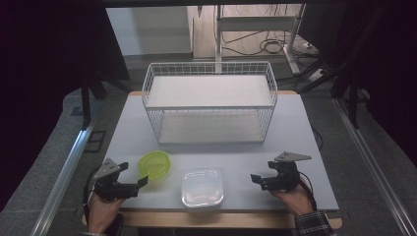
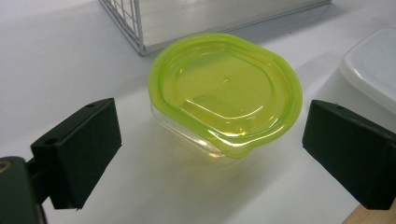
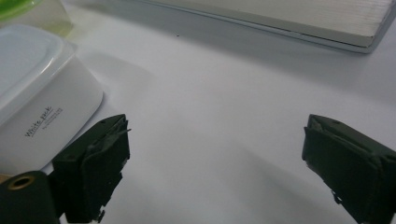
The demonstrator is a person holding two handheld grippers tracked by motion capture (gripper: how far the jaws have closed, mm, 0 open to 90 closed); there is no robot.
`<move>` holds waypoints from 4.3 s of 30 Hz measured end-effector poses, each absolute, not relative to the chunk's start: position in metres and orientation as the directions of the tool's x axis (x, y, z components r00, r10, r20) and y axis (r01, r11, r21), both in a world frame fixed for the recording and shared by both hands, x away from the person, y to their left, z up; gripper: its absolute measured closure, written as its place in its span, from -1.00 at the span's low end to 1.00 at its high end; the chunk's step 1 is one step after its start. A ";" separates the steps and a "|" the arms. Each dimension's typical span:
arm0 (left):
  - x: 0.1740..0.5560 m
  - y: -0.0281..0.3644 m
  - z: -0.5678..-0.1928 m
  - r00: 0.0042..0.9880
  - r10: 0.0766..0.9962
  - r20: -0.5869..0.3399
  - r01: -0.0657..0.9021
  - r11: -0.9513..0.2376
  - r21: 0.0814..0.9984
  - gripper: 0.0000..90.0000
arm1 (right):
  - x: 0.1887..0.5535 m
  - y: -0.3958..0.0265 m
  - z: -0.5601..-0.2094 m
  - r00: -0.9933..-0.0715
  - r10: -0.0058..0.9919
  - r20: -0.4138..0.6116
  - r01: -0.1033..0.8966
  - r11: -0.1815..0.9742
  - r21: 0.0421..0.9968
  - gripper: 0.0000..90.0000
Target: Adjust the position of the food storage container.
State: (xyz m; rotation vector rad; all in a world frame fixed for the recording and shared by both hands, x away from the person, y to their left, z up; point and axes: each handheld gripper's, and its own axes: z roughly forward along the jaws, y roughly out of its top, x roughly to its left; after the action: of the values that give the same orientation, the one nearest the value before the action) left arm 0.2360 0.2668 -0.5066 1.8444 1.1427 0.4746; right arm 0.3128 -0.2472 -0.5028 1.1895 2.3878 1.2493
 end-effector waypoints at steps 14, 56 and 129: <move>0.233 0.254 -0.502 0.507 0.857 -0.094 0.498 -0.202 0.843 -0.75 | 0.312 -0.245 -0.502 -0.648 0.741 0.175 0.581 0.332 0.743 -0.61; 0.251 0.183 -0.503 0.633 0.763 -0.131 0.530 -0.303 0.792 1.00 | 0.311 -0.240 -0.504 -0.675 0.715 0.182 0.563 0.340 0.753 -0.51; 0.258 0.138 -0.521 0.703 0.683 -0.199 0.578 -0.386 0.719 1.00 | 0.281 -0.176 -0.500 -0.818 0.546 0.182 0.498 0.513 0.699 0.98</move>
State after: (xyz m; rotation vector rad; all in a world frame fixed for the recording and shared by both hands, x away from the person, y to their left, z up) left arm 0.2582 0.1380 -0.5211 2.0965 0.9592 0.1636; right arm 0.2812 -0.1763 -0.4995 0.9254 2.6786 1.2074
